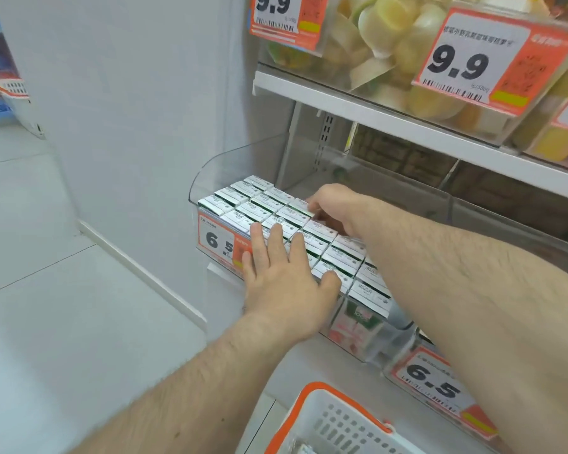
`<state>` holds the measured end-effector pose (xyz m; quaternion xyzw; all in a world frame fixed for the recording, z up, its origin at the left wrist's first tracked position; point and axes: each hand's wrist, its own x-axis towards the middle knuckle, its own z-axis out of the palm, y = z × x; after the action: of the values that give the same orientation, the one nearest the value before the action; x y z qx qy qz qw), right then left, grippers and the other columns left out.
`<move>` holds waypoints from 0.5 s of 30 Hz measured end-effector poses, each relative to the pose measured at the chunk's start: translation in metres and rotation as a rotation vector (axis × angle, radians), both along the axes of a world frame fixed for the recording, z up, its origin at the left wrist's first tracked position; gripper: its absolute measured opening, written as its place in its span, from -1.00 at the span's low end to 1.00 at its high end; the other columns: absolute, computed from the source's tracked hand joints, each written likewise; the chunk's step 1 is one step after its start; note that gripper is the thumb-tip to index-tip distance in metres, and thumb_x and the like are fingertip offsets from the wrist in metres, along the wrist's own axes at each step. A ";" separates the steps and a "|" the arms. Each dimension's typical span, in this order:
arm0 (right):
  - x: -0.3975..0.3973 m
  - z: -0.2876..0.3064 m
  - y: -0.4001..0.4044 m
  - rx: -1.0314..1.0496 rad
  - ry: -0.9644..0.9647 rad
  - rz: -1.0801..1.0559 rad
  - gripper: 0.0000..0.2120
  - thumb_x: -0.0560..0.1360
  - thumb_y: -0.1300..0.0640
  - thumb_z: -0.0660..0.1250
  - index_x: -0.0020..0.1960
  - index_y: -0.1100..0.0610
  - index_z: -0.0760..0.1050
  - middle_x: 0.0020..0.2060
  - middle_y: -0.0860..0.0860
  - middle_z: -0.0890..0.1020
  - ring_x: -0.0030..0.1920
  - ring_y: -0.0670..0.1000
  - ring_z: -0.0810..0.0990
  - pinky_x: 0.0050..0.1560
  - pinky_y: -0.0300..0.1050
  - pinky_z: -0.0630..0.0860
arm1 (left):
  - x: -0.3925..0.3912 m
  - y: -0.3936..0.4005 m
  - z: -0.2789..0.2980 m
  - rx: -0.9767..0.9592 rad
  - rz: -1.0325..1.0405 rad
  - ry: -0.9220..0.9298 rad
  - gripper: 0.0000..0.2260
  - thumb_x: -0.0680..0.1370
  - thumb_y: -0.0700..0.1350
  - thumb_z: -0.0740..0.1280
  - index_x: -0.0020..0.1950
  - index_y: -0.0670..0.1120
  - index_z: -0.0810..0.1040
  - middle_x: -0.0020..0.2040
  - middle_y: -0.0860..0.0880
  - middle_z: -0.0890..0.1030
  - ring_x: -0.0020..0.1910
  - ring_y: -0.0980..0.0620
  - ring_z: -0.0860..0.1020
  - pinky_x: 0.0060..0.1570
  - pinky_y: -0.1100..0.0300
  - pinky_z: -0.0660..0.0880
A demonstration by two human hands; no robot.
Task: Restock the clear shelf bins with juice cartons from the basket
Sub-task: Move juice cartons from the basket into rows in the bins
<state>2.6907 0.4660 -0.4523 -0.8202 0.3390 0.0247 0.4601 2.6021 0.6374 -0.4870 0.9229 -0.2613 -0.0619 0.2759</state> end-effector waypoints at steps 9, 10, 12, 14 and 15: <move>-0.012 0.010 0.021 -0.437 0.145 0.169 -0.68 0.65 0.18 0.05 0.32 0.20 0.45 0.06 0.15 0.59 -0.07 0.15 0.57 -0.09 -0.04 0.53 | -0.001 0.006 0.002 -0.017 -0.030 0.006 -0.37 0.61 0.21 0.04 0.60 0.02 -0.07 0.60 -0.06 -0.20 0.51 -0.09 -0.42 0.47 -0.15 -0.32; -0.018 0.011 0.024 -0.511 0.124 0.165 -0.66 0.66 0.14 0.07 0.35 0.21 0.43 0.14 0.16 0.58 0.00 0.17 0.57 -0.03 -0.06 0.52 | -0.003 0.007 0.003 -0.035 -0.028 -0.020 -0.39 0.61 0.20 0.05 0.59 0.01 -0.02 0.60 -0.05 -0.16 0.53 -0.08 -0.37 0.48 -0.16 -0.30; -0.032 0.014 0.027 -0.664 0.092 0.158 -0.68 0.63 0.01 0.15 0.22 0.18 0.51 0.10 0.12 0.61 -0.06 0.13 0.54 -0.08 -0.13 0.46 | -0.010 0.011 0.008 -0.121 -0.023 -0.123 -0.51 0.59 0.14 0.13 0.48 -0.01 0.21 0.54 -0.09 0.07 0.53 -0.05 -0.10 0.47 -0.10 -0.12; -0.056 0.019 0.031 -0.748 -0.012 0.087 -0.76 0.58 0.02 0.21 0.13 0.11 0.55 0.01 0.04 0.60 -0.09 0.11 0.53 -0.11 -0.13 0.44 | -0.019 0.016 0.015 -0.229 -0.044 -0.205 -0.74 0.54 0.04 0.24 0.18 0.00 0.36 0.26 -0.04 0.29 0.27 -0.03 0.24 0.30 0.03 0.20; -0.070 0.022 0.035 -0.776 -0.057 0.071 -0.79 0.56 0.06 0.22 0.11 0.07 0.57 -0.02 0.01 0.60 -0.08 0.10 0.53 -0.09 -0.13 0.45 | -0.023 0.020 0.018 -0.260 -0.080 -0.182 -0.83 0.51 0.00 0.27 0.03 0.00 0.34 0.14 0.00 0.32 0.10 0.00 0.33 0.16 0.06 0.31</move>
<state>2.6206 0.5008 -0.4305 -0.9448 0.2817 -0.1125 0.1240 2.5794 0.6575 -0.4688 0.8702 -0.3273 0.0452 0.3654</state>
